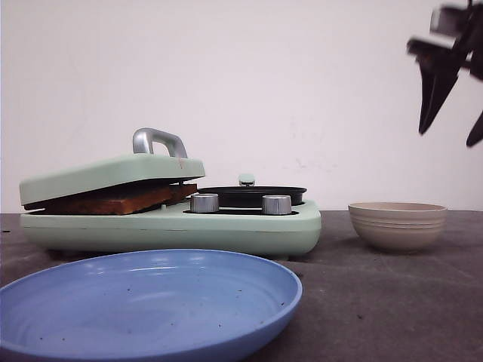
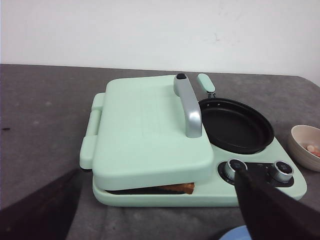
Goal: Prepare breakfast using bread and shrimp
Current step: 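Lower the right gripper to the cream bowl rim and grasp it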
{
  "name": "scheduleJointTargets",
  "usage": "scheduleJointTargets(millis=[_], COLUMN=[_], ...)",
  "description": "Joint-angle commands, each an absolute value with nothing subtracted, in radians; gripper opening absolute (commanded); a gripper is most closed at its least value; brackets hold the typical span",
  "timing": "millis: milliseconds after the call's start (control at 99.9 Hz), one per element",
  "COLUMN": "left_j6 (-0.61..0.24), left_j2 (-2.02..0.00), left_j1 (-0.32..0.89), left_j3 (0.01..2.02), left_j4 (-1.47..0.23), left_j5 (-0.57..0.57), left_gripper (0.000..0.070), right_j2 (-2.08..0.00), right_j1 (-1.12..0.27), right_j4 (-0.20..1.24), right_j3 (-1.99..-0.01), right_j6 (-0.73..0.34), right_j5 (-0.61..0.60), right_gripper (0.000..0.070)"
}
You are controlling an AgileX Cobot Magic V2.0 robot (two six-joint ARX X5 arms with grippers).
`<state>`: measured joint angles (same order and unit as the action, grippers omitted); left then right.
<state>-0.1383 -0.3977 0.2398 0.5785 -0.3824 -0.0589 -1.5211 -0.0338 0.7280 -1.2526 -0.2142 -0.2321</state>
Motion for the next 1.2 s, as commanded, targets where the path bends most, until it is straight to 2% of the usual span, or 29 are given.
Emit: scheduleJointTargets(millis=[0,380,821,971,1191], left_j6=[-0.112,-0.083,-0.079,-0.078,-0.078], left_j2=[-0.398,-0.398,-0.398,-0.398,-0.398], left_j1=[0.242,0.241,0.241,0.241,0.242], left_j3=[0.584,0.584,0.584,0.584,0.584], left_j4=[-0.366,-0.367,-0.366,-0.367,-0.367], left_j5=[-0.059,-0.059,-0.059,-0.059,-0.059], left_gripper=[0.0544,0.0544,0.0544,0.0544,0.0544], right_j2=[-1.592,-1.805,-1.862,-1.876,-1.888], right_j1=[-0.027,-0.007,0.017,0.017,0.017], right_j4=[0.749,0.779,0.761,0.747,0.728], right_j3=[-1.307,-1.374,-1.374,-1.374,-1.374], right_j6=[-0.181,-0.160,-0.144,-0.144,-0.148], right_j5=[-0.235,-0.221,-0.194,-0.205,-0.225], right_gripper=[0.0413,0.0411,0.0396,0.0345,0.0339])
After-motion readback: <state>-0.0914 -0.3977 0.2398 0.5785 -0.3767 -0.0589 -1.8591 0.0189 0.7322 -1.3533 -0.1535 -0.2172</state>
